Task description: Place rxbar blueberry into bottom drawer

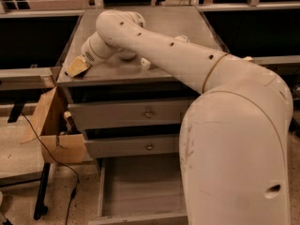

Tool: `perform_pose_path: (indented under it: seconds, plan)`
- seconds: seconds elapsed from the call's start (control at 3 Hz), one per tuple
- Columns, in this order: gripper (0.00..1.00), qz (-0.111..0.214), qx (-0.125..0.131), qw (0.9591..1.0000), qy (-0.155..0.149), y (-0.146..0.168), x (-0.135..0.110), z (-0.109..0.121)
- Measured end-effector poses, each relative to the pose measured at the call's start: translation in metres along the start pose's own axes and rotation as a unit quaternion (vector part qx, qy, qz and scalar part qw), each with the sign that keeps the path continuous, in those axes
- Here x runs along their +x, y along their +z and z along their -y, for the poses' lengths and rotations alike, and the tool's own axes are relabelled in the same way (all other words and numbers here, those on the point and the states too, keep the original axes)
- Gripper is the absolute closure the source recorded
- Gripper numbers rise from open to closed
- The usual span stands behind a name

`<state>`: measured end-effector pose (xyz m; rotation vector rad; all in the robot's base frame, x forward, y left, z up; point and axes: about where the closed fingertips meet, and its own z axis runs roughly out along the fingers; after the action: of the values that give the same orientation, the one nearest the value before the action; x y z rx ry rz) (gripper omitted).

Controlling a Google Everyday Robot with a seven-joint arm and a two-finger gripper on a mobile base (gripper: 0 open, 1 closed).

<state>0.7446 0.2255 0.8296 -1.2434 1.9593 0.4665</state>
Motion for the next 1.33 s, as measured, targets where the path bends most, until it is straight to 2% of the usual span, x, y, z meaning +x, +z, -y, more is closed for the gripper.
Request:
perform_pose_path:
  seconds: [0.33, 0.67, 1.0, 1.33]
  plan:
    - [0.9, 0.0, 0.0, 1.0, 0.0, -0.002, -0.003, 0.0]
    - [1.0, 0.007, 0.011, 0.9999, -0.008, -0.007, -0.001, -0.003]
    - [1.0, 0.016, 0.022, 0.9995, -0.014, -0.013, 0.003, -0.009]
    - [1.0, 0.025, 0.04, 0.9988, -0.017, -0.035, 0.006, -0.015]
